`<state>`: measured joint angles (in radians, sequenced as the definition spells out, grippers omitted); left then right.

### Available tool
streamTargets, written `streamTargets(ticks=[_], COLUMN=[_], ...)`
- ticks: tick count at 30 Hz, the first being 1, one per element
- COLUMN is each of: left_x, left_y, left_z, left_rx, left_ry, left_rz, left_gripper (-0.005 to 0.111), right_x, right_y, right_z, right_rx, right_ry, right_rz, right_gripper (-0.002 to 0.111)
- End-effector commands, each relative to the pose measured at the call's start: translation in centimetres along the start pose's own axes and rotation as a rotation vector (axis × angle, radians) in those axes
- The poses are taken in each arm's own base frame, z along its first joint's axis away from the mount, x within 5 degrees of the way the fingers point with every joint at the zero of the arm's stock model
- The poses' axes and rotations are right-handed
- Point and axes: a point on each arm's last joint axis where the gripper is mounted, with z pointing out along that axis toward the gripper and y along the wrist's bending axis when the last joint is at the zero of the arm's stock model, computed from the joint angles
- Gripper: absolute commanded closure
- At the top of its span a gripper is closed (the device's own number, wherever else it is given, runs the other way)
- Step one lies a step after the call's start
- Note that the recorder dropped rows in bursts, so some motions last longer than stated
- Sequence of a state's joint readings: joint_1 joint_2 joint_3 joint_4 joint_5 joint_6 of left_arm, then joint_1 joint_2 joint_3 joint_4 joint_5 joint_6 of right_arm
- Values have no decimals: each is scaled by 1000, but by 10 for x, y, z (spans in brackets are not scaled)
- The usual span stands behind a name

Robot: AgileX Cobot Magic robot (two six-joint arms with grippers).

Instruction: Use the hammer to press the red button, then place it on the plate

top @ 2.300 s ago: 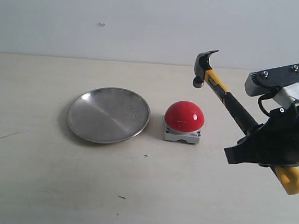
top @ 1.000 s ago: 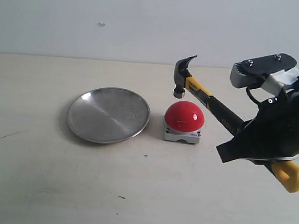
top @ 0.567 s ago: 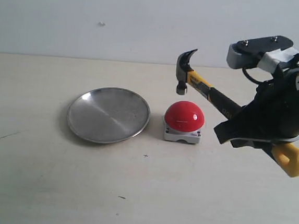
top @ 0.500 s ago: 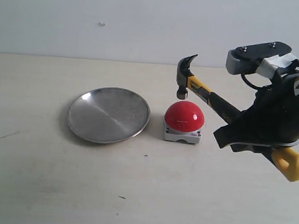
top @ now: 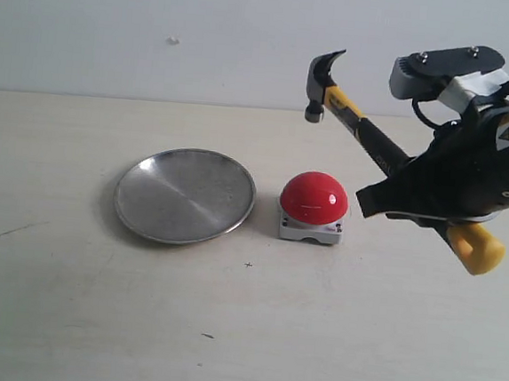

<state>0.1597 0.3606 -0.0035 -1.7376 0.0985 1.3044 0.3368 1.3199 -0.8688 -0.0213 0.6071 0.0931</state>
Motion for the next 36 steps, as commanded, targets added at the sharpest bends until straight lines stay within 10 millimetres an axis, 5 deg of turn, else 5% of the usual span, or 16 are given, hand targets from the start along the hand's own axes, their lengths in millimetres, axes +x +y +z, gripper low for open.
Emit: streamTargets(ticks=[1, 9, 19, 36], left_x=[1, 1, 1, 1], left_y=[0, 0, 0, 0], left_z=[0, 0, 0, 0], left_rx=[3, 3, 3, 3], left_ry=[-1, -1, -1, -1], left_rz=[-4, -4, -4, -4], left_gripper=[107, 107, 107, 107], right_x=[-20, -14, -17, -28], right_y=[-6, -13, -7, -7], right_z=[-20, -12, 0, -40], right_rx=[24, 69, -6, 9], right_ry=[-160, 2, 5, -224], right_rz=[3, -43, -32, -59], right_gripper=[108, 108, 108, 108])
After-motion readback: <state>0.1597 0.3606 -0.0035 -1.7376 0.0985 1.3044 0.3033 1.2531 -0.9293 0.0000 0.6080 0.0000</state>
